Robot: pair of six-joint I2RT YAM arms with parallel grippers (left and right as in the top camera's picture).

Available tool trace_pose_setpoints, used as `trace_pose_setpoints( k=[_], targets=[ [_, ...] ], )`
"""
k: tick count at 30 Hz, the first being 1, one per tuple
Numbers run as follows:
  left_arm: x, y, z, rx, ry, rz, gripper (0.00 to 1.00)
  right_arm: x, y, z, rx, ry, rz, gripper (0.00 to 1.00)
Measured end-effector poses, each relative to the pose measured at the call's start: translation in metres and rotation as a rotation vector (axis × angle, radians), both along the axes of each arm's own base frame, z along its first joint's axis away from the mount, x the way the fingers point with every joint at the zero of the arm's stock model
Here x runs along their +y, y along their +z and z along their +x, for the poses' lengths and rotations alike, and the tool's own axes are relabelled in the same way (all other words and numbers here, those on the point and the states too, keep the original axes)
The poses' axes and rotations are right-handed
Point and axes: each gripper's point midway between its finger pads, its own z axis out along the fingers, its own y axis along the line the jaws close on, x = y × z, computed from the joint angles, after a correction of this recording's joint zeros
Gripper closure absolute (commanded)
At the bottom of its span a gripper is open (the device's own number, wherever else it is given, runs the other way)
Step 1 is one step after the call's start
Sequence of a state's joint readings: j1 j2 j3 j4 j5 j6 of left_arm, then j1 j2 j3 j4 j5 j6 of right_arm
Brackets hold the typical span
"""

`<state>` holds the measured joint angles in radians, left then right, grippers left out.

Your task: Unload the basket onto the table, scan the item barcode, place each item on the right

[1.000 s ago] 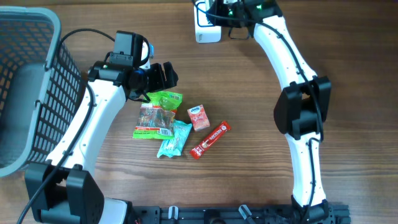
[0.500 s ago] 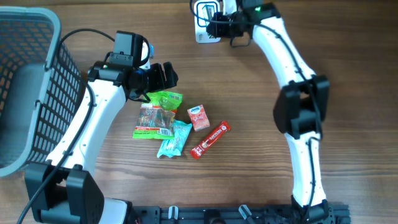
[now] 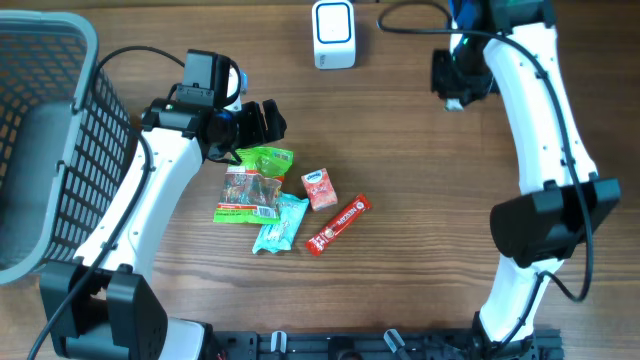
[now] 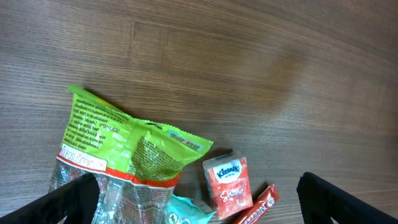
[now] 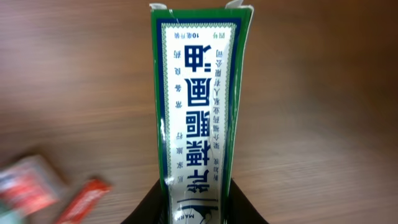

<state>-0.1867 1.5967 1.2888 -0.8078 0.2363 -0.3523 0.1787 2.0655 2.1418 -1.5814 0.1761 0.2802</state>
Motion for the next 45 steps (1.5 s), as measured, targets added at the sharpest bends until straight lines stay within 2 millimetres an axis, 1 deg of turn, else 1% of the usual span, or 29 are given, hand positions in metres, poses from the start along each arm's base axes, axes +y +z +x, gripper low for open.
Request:
trace_pose_setpoints(
  k=[2,3,4,6,7,8,9,10,12,13,14,15,17,19,20,22,24,25,27,28,30,32,33,35,39,42,44,45],
  targets=[
    [0.000,0.000,0.000,0.000,0.000,0.000,0.00,-0.021,-0.029,-0.012,0.078,-0.052,-0.079,0.96],
    [0.000,0.000,0.000,0.000,0.000,0.000,0.00,-0.026,-0.032,-0.014,0.088,-0.064,-0.102,0.96],
    [0.000,0.000,0.000,0.000,0.000,0.000,0.00,-0.038,-0.060,-0.023,0.143,-0.090,-0.126,0.96],
    [0.000,0.000,0.000,0.000,0.000,0.000,0.00,-0.052,-0.089,-0.030,0.171,-0.125,-0.148,0.96],
    [0.000,0.000,0.000,0.000,0.000,0.000,0.00,-0.059,-0.101,-0.034,0.185,-0.140,-0.155,0.83],
    [0.000,0.000,0.000,-0.001,0.000,0.000,0.00,-0.068,-0.115,-0.041,0.204,-0.160,-0.161,0.57],
    [0.000,0.000,0.000,0.000,0.000,0.000,0.00,-0.076,-0.126,-0.048,0.224,-0.179,-0.167,0.35],
    [0.000,0.000,0.000,0.000,0.000,0.000,0.00,-0.082,-0.134,-0.053,0.233,-0.194,-0.171,0.29],
    [0.000,0.000,0.000,0.000,0.000,0.000,0.00,-0.094,-0.144,-0.063,0.266,-0.205,-0.169,0.24],
    [0.000,0.000,0.000,0.000,0.000,0.000,0.00,-0.096,-0.146,-0.066,0.279,-0.201,-0.161,0.22],
    [0.000,0.000,0.000,0.000,0.000,0.000,0.00,-0.096,-0.146,-0.067,0.289,-0.196,-0.139,0.12],
    [0.000,0.000,0.000,0.000,0.000,0.000,0.00,-0.093,-0.144,-0.068,0.301,-0.190,-0.105,0.11],
    [0.000,0.000,0.000,-0.001,0.000,0.000,0.00,-0.078,-0.137,-0.064,0.311,-0.150,-0.016,0.11],
    [0.000,0.000,0.000,0.000,0.000,0.000,0.00,-0.054,-0.130,-0.054,0.283,-0.071,0.098,0.11],
    [0.000,0.000,0.000,0.000,0.000,0.000,0.00,-0.034,-0.123,-0.053,0.270,-0.011,0.180,0.11],
    [0.000,0.000,0.000,0.000,0.000,0.000,0.00,0.000,-0.107,-0.053,0.234,0.093,0.283,0.11],
    [0.000,0.000,0.000,0.000,0.000,0.000,0.00,0.032,-0.084,-0.055,0.179,0.189,0.352,0.13],
    [0.000,0.000,0.000,0.000,0.000,0.000,0.00,0.054,-0.066,-0.058,0.135,0.258,0.382,0.14],
    [0.000,0.000,0.000,0.000,0.000,0.000,0.00,0.086,-0.041,-0.066,0.076,0.363,0.419,0.15],
    [0.000,0.000,0.000,0.000,0.000,0.000,0.00,0.097,-0.035,-0.070,0.060,0.401,0.429,0.16],
    [0.000,0.000,0.000,0.000,0.000,0.000,0.00,0.119,-0.031,-0.075,0.045,0.468,0.446,0.21],
    [0.000,0.000,0.000,0.000,0.000,0.000,0.00,0.137,-0.034,-0.074,0.020,0.512,0.475,0.27],
    [0.000,0.000,0.000,0.000,0.000,0.000,0.00,0.146,-0.038,-0.074,0.010,0.531,0.499,0.32],
    [0.000,0.000,0.000,0.000,0.000,0.000,0.00,0.161,-0.051,-0.078,0.009,0.560,0.562,0.48],
    [0.000,0.000,0.000,-0.001,0.000,0.000,0.00,0.177,-0.080,-0.083,-0.012,0.588,0.657,0.54],
    [0.000,0.000,0.000,0.000,0.000,0.000,0.00,0.187,-0.105,-0.088,-0.037,0.603,0.687,0.63],
    [0.000,0.000,0.001,-0.003,0.000,-0.001,0.00,0.193,-0.115,-0.088,-0.065,0.603,0.699,0.63],
    [-0.001,0.002,0.003,-0.016,0.000,-0.002,0.00,0.196,-0.121,-0.091,-0.063,0.597,0.703,0.63]
  ],
)
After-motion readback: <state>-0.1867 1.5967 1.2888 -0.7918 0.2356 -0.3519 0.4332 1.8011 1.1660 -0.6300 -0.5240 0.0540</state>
